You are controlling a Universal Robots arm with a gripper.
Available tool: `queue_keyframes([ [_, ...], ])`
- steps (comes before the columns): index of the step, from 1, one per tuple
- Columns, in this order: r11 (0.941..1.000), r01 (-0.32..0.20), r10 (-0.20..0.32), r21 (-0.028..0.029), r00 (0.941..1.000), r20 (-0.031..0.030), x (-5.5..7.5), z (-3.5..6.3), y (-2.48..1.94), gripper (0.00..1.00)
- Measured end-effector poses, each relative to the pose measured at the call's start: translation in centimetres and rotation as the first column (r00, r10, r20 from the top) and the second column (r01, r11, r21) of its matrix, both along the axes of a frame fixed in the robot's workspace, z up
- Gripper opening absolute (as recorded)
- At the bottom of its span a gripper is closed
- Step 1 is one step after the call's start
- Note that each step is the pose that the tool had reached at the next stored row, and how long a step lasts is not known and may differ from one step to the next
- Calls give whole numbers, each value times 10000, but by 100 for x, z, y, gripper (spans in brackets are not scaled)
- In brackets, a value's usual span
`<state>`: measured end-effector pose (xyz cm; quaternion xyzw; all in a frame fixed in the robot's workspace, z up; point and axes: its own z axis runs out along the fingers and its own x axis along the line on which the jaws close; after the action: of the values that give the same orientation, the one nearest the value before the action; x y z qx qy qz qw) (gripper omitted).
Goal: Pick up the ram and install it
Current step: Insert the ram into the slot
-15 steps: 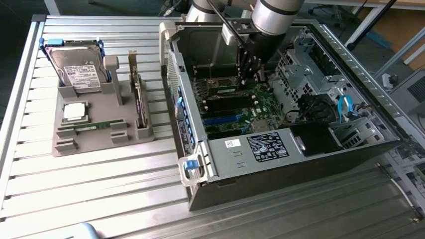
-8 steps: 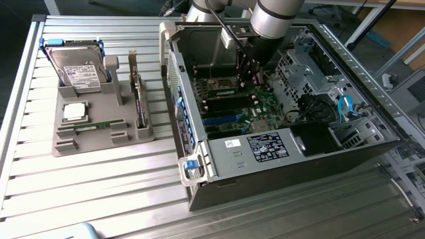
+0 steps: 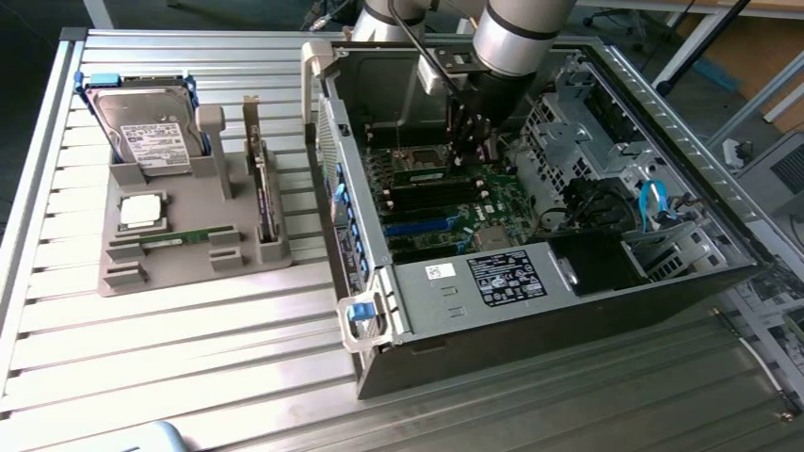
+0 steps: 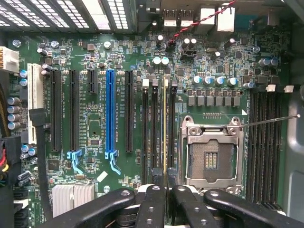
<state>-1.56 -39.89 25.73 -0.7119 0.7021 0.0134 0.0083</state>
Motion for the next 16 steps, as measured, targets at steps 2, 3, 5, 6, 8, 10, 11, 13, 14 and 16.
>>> queue_keyframes([
  [2, 10000, -1, 1, 0, 10000, 0, 11, 0, 0, 12],
  [3, 10000, -1, 1, 0, 10000, 0, 17, -1, 0, 12],
  [5, 10000, -1, 1, 0, 10000, 0, 28, -1, 0, 12],
  [6, 10000, -2, 2, -1, 10000, 0, 33, -1, 0, 12],
  [8, 10000, -1, 1, -5, 10000, 0, 34, -1, 0, 12],
  [10, 10000, -1, 1, -6, 10000, -1, 34, -1, 0, 12],
  [11, 10000, -1, 1, -5, 10000, 0, 34, -1, 0, 12],
  [13, 10000, -2, 2, -5, 10000, 0, 34, -1, -3, 12],
  [14, 10000, -2, 2, -5, 10000, 0, 35, -1, -7, 12],
  [16, 10000, -2, 2, -5, 10000, 0, 34, -1, -24, 12],
])
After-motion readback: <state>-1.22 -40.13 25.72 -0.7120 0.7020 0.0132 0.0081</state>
